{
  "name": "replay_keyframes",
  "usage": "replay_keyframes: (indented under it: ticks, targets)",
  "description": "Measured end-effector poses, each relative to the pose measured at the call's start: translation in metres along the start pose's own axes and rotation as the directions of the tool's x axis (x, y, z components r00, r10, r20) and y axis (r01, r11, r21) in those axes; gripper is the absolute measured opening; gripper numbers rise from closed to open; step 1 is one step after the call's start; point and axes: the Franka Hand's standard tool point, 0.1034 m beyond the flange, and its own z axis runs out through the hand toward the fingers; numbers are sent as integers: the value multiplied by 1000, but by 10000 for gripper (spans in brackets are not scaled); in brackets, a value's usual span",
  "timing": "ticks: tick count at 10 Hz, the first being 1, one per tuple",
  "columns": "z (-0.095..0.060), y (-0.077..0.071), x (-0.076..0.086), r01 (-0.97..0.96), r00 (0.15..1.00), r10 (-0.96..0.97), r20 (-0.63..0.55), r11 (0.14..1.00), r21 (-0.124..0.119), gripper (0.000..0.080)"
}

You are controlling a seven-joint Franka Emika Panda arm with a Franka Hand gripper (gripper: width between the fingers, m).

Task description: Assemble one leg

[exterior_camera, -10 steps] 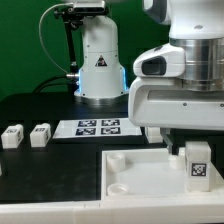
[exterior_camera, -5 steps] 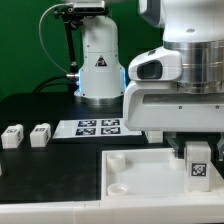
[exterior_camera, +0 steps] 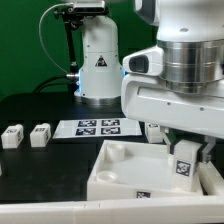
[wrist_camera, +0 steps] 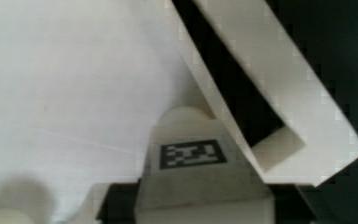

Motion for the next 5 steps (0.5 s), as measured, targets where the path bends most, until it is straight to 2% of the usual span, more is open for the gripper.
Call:
replay_keyframes:
  ticks: [1,5]
  targets:
    - [0,4,3,-43,999,43,-5,999,-12,300]
    - [0,6,4,-35,999,35,-4,999,-15,300]
